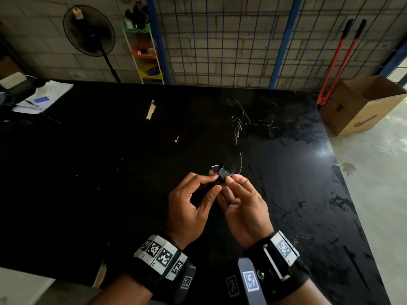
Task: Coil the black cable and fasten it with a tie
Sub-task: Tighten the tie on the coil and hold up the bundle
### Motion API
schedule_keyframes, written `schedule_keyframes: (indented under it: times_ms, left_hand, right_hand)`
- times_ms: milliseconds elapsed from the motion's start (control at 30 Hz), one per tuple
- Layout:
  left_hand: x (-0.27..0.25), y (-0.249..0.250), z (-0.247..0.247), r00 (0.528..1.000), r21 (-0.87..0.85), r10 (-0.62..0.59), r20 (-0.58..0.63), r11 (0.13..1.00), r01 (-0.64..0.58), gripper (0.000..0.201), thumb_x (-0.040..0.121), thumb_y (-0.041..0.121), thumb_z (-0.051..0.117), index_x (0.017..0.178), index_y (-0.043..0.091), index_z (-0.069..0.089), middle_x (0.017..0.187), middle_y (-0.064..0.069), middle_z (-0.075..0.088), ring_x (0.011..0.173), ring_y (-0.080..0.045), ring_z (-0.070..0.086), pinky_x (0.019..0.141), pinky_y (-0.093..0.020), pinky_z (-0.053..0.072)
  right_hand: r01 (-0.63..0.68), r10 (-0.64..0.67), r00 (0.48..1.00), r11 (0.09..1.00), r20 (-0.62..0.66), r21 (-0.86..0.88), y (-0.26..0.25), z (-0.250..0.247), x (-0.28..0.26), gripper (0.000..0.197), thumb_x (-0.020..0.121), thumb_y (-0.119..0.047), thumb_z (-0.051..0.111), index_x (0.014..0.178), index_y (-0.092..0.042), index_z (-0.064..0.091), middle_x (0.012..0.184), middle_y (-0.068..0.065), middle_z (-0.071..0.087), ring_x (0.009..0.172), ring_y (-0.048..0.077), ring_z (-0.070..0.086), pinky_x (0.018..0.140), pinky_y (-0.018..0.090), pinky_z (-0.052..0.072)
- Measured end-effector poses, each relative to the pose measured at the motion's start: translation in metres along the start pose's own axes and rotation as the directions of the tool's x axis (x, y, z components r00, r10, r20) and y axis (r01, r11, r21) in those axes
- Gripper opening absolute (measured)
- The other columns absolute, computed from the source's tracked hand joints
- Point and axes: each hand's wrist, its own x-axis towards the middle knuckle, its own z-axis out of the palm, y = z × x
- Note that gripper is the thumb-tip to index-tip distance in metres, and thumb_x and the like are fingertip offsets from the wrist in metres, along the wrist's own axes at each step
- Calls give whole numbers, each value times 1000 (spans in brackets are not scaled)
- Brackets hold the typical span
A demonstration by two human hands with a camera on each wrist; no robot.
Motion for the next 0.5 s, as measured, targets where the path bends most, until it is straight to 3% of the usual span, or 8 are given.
schedule_keyframes:
  times_ms: [67,200,333,500]
  left_hand:
    - [0,-1,-1,1000,-17,-5,11,1000,6,19,95,20,71,111,10,75,108,5,74,108,-9,73,89,-34,61]
    - [1,-2,-3,998,-44,-52,43,998,54,23,96,27,70,113,12,74,106,5,73,103,-16,74,85,-38,62]
    - [3,-2,-4,993,-89,-69,94,993,77,21,95,26,71,113,16,74,106,7,74,102,-15,75,84,-38,63]
    - [1,3,3,989,-219,-146,24,965,147,35,95,21,74,126,21,57,89,0,74,64,-16,70,62,-31,57]
  right_hand:
    - [-31,32,999,999,18,-30,0,-1,0,12,85,-4,67,93,-12,64,118,22,75,94,23,75,84,31,60]
    - [-63,62,998,993,-14,-100,0,-2,-1,10,82,-6,68,89,-13,65,99,10,74,84,20,72,82,32,57]
    - [-75,75,997,996,-16,-49,-1,-5,-1,16,84,0,66,89,-14,64,105,13,73,91,24,71,87,36,55]
    - [-54,54,999,998,0,-32,-4,-4,4,21,89,5,64,93,-15,63,113,19,71,94,26,71,89,37,53]
